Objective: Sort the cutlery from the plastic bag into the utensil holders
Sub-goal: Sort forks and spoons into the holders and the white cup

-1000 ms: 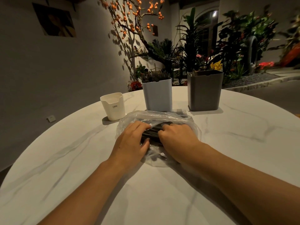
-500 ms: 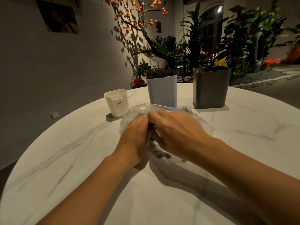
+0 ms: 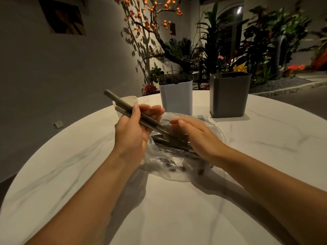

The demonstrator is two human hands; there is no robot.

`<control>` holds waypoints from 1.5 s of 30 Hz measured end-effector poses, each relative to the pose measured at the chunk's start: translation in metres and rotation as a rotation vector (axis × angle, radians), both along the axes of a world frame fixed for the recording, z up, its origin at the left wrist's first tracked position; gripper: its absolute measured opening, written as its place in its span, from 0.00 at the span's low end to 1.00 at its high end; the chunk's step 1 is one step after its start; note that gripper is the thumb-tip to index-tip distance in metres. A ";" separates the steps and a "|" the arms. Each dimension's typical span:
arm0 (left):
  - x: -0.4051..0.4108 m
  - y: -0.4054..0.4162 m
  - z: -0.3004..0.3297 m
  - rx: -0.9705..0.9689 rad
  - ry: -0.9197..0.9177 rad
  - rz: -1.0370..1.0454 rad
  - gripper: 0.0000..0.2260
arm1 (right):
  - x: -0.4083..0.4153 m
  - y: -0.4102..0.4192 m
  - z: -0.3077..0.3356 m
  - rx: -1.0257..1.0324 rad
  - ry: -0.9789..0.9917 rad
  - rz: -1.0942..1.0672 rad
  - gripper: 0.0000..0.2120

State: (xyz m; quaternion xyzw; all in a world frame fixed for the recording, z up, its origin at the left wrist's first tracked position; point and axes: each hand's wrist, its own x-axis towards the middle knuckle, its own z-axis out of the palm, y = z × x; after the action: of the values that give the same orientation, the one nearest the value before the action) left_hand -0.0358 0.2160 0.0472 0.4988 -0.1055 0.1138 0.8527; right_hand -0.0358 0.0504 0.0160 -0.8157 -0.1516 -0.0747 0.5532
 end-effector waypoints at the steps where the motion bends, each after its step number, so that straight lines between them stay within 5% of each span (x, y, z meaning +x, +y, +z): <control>1: 0.000 0.000 0.000 -0.070 0.033 -0.042 0.14 | -0.002 0.001 0.002 0.059 0.071 0.025 0.17; 5: 0.000 -0.004 -0.003 -0.162 0.080 -0.100 0.14 | -0.011 0.006 0.009 0.184 0.267 0.175 0.17; 14: 0.002 -0.005 -0.015 0.154 0.123 -0.078 0.22 | -0.005 0.000 0.008 0.069 -0.015 0.092 0.08; 17: -0.001 -0.006 -0.024 0.539 0.020 0.149 0.24 | 0.000 -0.007 0.013 0.070 -0.114 -0.015 0.07; 19: -0.002 -0.005 -0.032 0.932 -0.303 0.486 0.20 | 0.003 -0.011 0.014 0.053 -0.132 -0.065 0.07; 21: -0.003 -0.004 -0.031 1.152 -0.612 0.767 0.06 | 0.005 -0.013 0.013 -0.034 -0.130 -0.097 0.08; 22: -0.002 -0.004 -0.030 1.230 -0.699 0.804 0.04 | 0.005 -0.013 0.011 -0.081 -0.129 -0.104 0.09; 25: 0.010 0.000 -0.034 1.518 -0.793 0.739 0.25 | 0.005 -0.013 0.009 -0.158 -0.126 -0.082 0.10; 28: 0.014 0.007 -0.039 1.701 -0.692 0.697 0.19 | 0.004 -0.014 0.010 -0.169 -0.129 -0.050 0.10; 30: 0.013 0.010 -0.040 1.674 -0.739 0.696 0.08 | 0.003 -0.016 0.012 -0.164 -0.133 -0.035 0.09; 33: 0.013 0.010 -0.036 1.664 -0.805 0.688 0.11 | -0.001 -0.019 0.019 0.046 -0.070 -0.001 0.08; 38: 0.005 0.003 -0.033 1.457 -0.658 0.635 0.06 | -0.002 -0.024 0.032 0.538 0.125 0.218 0.23; 45: -0.003 -0.033 0.001 0.611 -0.355 0.189 0.11 | -0.002 -0.005 0.025 0.290 0.034 0.250 0.27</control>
State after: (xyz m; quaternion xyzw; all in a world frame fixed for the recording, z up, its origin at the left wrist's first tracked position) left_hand -0.0385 0.1826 0.0478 0.7106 -0.2343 0.2399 0.6185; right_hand -0.0378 0.0454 0.0411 -0.7033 -0.2300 -0.0128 0.6726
